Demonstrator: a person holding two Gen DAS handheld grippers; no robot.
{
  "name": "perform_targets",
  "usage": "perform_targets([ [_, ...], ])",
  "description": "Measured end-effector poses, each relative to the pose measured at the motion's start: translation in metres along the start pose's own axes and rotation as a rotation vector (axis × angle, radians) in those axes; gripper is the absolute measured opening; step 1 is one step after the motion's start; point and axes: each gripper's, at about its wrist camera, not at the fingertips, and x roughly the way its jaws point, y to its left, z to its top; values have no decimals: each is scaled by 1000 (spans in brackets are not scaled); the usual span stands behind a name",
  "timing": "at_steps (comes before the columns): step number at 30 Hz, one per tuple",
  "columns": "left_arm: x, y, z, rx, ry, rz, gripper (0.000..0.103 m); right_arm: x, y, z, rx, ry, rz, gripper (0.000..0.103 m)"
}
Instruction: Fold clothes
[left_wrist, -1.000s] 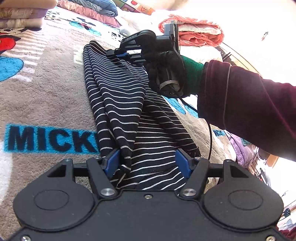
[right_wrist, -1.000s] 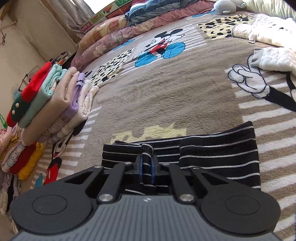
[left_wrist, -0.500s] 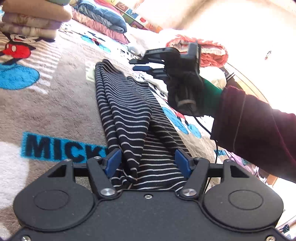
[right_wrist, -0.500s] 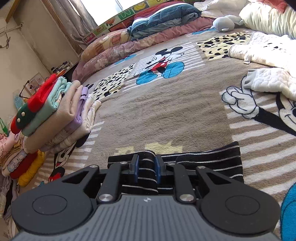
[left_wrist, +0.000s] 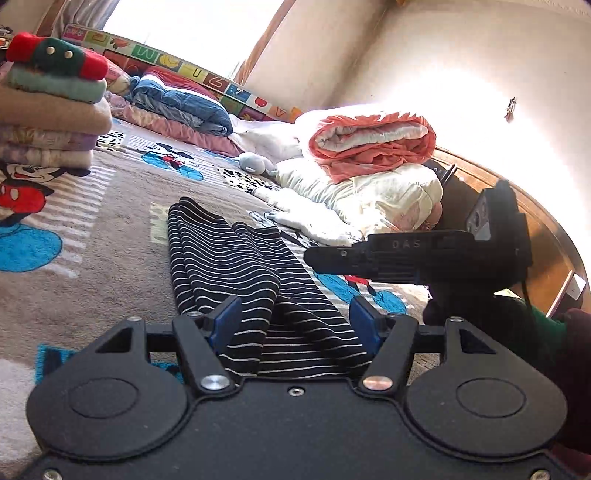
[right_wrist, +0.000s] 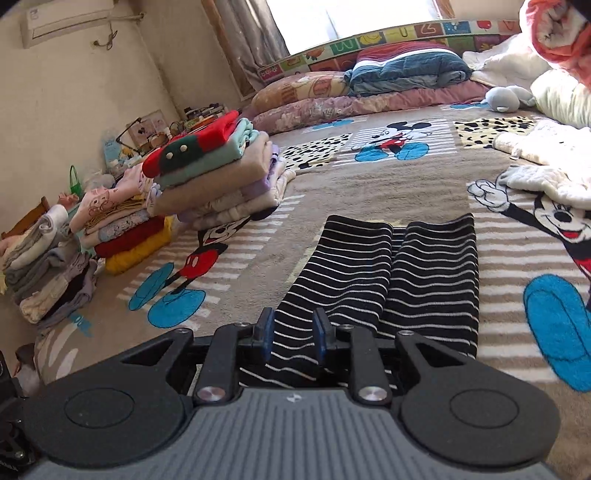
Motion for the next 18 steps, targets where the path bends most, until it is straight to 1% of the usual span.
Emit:
perform_targets([
  [2, 8, -2, 0, 11, 12, 3, 63, -24, -8, -19, 51, -38, -45, 25],
  [5, 17, -2, -4, 5, 37, 32, 63, -53, -22, -45, 136, -92, -107, 25],
  [8, 20, 10, -8, -68, 63, 93, 63, -78, -36, -78, 206, -115, -177, 25],
  [9, 19, 18, -8, -116, 63, 112, 63, -83, -40, -86, 222, -113, -194, 27],
  [10, 17, 26, -9, -165, 63, 130, 63, -88, -44, -95, 242, -111, -206, 32],
  [11, 15, 35, -9, -214, 63, 147, 63, -93, -49, -105, 274, -109, -206, 35],
  [12, 11, 40, -9, -265, 57, 133, 63, -97, -54, -116, 316, -108, -197, 37],
  [14, 3, 52, -11, -368, 47, 105, 64, -102, -66, -134, 420, -111, -163, 38],
  [15, 1, 56, -14, -424, 62, 78, 64, -104, -73, -143, 482, -117, -140, 43],
  [16, 2, 61, -19, -492, 88, 59, 64, -105, -79, -152, 549, -126, -112, 51],
  [18, 1, 68, -30, -611, 111, 76, 64, -105, -87, -166, 650, -156, -47, 58],
])
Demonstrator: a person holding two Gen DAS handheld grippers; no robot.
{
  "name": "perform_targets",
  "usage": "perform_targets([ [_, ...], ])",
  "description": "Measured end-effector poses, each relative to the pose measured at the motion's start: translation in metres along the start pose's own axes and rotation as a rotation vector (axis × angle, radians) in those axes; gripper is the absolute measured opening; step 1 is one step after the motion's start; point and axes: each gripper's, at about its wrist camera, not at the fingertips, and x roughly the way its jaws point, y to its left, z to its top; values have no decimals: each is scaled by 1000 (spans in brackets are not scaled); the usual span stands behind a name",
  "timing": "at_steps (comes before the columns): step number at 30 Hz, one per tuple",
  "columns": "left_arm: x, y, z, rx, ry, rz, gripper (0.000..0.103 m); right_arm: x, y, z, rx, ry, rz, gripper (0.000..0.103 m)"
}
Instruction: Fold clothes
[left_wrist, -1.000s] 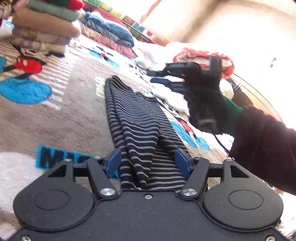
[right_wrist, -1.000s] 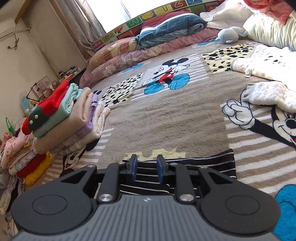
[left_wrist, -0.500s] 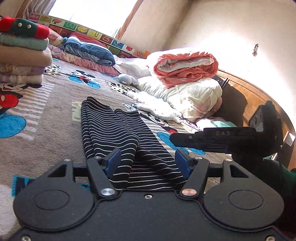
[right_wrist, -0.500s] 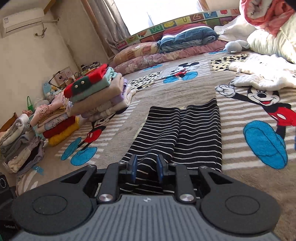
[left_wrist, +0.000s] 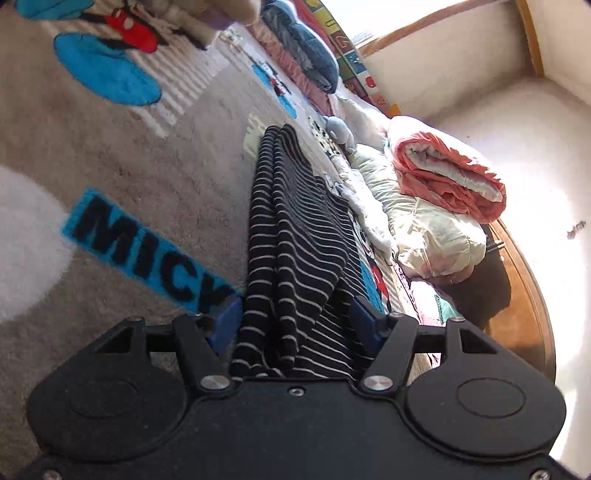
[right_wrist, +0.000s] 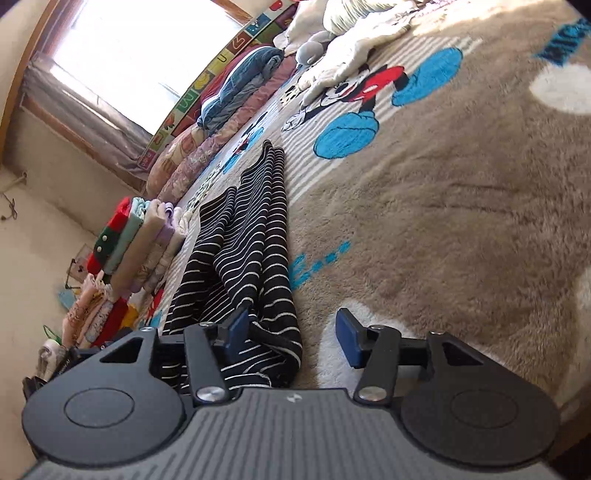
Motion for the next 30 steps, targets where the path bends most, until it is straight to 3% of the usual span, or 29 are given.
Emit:
perform_targets([
  [3, -8, 6, -5, -91, -3, 19, 64, -3, -14, -2, 131, -48, 82, 63],
  [5, -12, 1, -10, -89, 15, 53, 64, -1, -18, -2, 185, -55, 113, 65],
  [10, -17, 3, -23, -167, 29, 78, 62, 14, -8, -8, 181, 9, 125, 65],
  [15, -17, 3, -27, -205, 27, 98, 57, 20, -14, -14, 253, -44, 163, 62],
  [17, -17, 3, -30, -215, 28, 122, 34, 22, -11, -15, 207, -29, 143, 55],
  [19, -18, 8, -36, -242, 27, 131, 19, 23, -10, -16, 163, -16, 124, 43],
  [22, -21, 16, -42, -288, 9, 109, 13, 23, -16, -21, 114, -10, 104, 14],
  [24, -25, 19, -44, -318, -1, 89, 13, 22, -18, -22, 101, -12, 104, 8],
  [27, -29, 15, -42, -272, 14, 72, 18, 19, -17, -22, 79, -10, 121, 13],
  [29, -35, 14, -39, -241, 44, 45, 40, 14, -17, -20, 77, 2, 144, 19],
  [30, -42, 8, -37, -188, 35, 48, 48, 11, -16, -19, 65, 8, 155, 32],
])
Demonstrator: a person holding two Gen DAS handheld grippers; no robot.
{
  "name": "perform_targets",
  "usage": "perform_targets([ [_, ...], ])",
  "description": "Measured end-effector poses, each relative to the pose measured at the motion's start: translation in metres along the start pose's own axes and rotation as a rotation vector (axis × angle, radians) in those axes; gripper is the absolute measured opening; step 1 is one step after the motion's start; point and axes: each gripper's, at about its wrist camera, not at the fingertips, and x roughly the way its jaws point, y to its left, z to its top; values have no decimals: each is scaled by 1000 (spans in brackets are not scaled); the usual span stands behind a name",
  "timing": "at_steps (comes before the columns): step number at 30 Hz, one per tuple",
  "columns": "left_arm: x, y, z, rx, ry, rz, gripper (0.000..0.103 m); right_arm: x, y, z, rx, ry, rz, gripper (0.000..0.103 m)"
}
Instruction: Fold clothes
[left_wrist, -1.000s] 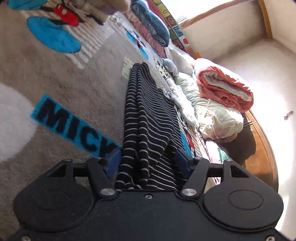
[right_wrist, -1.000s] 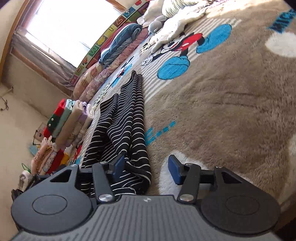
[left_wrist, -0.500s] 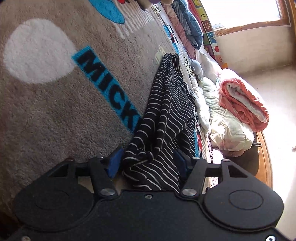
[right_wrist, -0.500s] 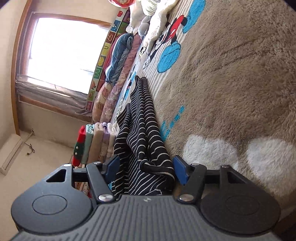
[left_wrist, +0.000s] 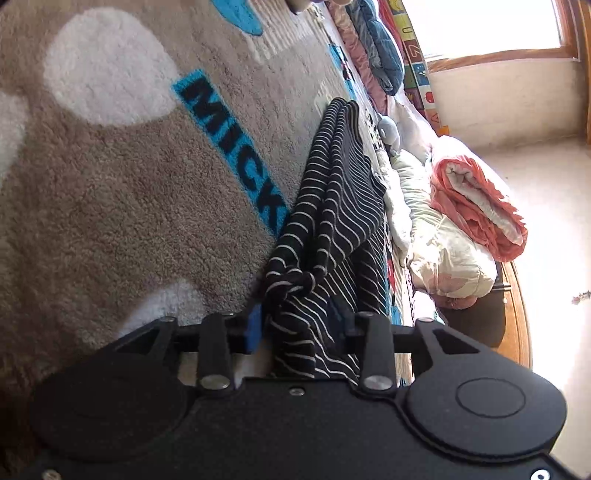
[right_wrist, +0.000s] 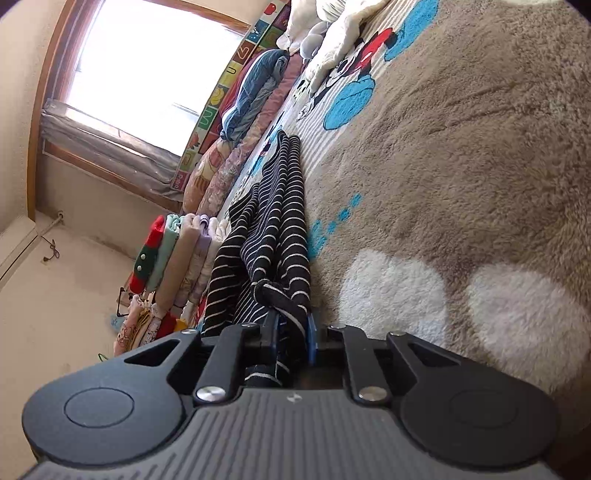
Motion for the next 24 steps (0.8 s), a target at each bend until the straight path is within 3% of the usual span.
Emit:
perform_targets([
  [1, -7, -6, 0, 54, -11, 4, 54, -5, 4, 1, -45, 4, 2, 41],
  [4, -22, -34, -1, 324, -40, 62, 54, -22, 23, 1, -254, 6, -37, 47],
  [8, -25, -68, -30, 876, -92, 235, 54, -38, 47, -7, -592, 6, -130, 47],
  [12, -4, -58, -66, 1356, -49, 417, 54, -28, 55, -32, -960, 102, -279, 48],
  [13, 0, -50, -72, 1430, -35, 444, 54, -26, 55, -38, -1039, 118, -307, 48],
  [15, 9, -37, -79, 1552, -19, 474, 50, -23, 57, -47, -1125, 105, -321, 50],
  [17, 15, -33, -83, 1616, -58, 461, 47, -17, 60, -52, -1198, 98, -335, 52],
  [24, 30, -24, -89, 1739, -154, 396, 34, 1, 69, -62, -1435, 109, -328, 52],
])
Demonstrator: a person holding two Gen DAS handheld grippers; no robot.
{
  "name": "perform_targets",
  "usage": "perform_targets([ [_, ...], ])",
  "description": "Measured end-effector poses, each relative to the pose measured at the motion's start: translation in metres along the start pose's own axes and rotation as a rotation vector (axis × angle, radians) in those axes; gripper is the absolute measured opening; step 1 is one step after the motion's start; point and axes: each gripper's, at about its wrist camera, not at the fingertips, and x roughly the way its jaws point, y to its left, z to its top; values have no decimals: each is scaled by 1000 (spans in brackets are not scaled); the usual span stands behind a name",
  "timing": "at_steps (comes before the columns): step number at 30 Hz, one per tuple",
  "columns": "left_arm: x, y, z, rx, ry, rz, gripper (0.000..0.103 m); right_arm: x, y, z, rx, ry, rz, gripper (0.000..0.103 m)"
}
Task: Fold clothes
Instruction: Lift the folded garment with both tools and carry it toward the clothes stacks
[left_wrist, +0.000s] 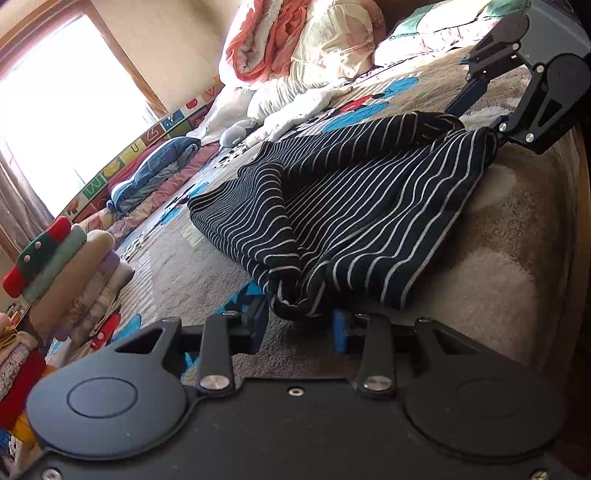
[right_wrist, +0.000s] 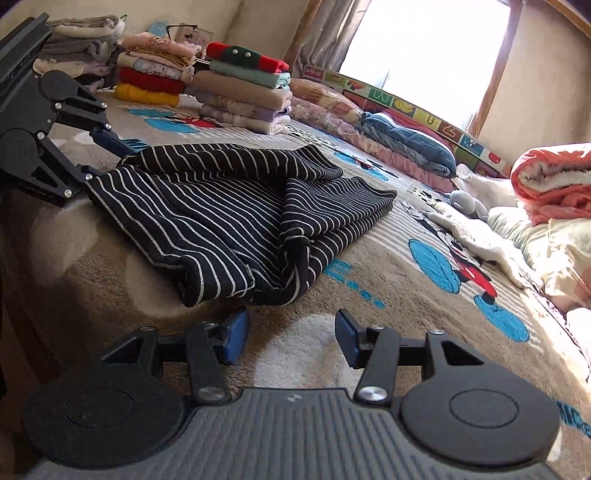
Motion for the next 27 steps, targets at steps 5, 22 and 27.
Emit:
perform_targets([
  [5, -1, -6, 1, -4, -20, 37, 30, 7, 2, 7, -107, -18, 1, 46],
  [22, -7, -10, 21, -14, 6, 39, 8, 0, 27, 21, -294, -4, 53, 19],
  [27, -37, -11, 36, 20, -4, 39, 8, -22, 28, 29, -262, -6, 69, 19],
])
